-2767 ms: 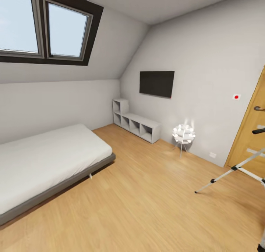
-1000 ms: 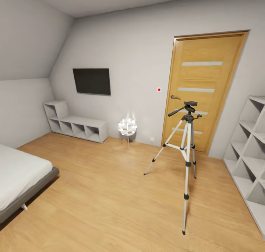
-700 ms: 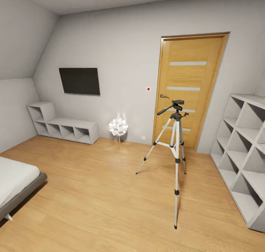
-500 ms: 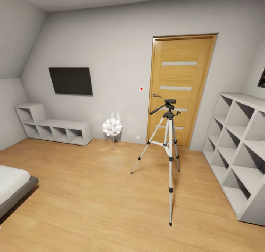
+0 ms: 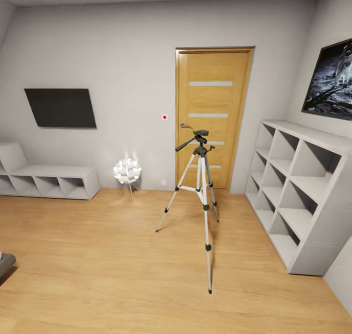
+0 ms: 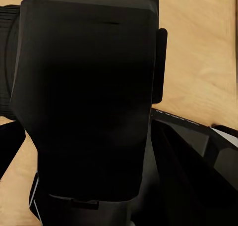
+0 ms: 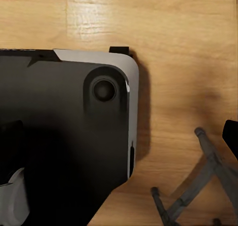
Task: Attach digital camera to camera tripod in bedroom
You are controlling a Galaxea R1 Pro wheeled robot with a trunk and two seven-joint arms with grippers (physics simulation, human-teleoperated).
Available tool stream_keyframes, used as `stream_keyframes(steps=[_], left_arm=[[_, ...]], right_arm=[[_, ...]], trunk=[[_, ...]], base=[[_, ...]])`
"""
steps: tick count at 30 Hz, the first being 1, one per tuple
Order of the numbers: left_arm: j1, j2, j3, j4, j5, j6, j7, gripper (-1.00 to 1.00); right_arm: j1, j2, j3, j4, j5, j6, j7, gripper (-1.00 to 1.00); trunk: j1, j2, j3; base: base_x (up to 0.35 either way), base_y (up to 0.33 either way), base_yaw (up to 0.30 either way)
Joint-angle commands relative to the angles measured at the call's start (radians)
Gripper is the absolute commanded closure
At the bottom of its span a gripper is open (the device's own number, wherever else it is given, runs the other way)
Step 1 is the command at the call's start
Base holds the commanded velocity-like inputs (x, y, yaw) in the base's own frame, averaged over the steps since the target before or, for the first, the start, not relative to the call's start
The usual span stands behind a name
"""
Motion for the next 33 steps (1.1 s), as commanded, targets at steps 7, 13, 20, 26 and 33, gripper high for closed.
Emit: stream_keyframes(steps=[7, 13, 20, 26, 33], left_arm=[[-0.001, 0.000, 0.000, 0.000, 0.005, 0.002, -0.004, 1.00], [0.000, 0.001, 0.000, 0.000, 0.005, 0.007, -0.004, 1.00], [0.000, 0.000, 0.000, 0.000, 0.005, 0.009, -0.003, 1.00], [0.000, 0.000, 0.000, 0.000, 0.005, 0.010, -0.002, 1.00], [-0.001, 0.001, 0.000, 0.000, 0.005, 0.009, -0.002, 1.00]], right_arm=[[-0.002, 0.002, -0.006, 0.003, 0.007, -0.005, 0.003, -1.00], [-0.002, 0.002, -0.004, 0.002, 0.011, -0.004, -0.007, -1.00], [-0.002, 0.002, -0.002, 0.002, 0.012, -0.010, -0.011, -1.00], [-0.002, 0.002, -0.002, 0.002, 0.018, -0.014, -0.011, -1.00], [-0.002, 0.002, -0.003, 0.002, 0.014, 0.000, -0.008, -1.00]], trunk=[[0.000, -0.001, -0.002], [0.000, -0.001, -0.002], [0.000, -0.001, -0.002], [0.000, -0.001, -0.002], [0.000, -0.001, -0.002]], base=[[0.167, 0.000, -0.300], [0.288, 0.000, -0.150], [0.320, 0.000, -0.013], [0.323, 0.000, -0.001], [0.323, 0.000, 0.000]])
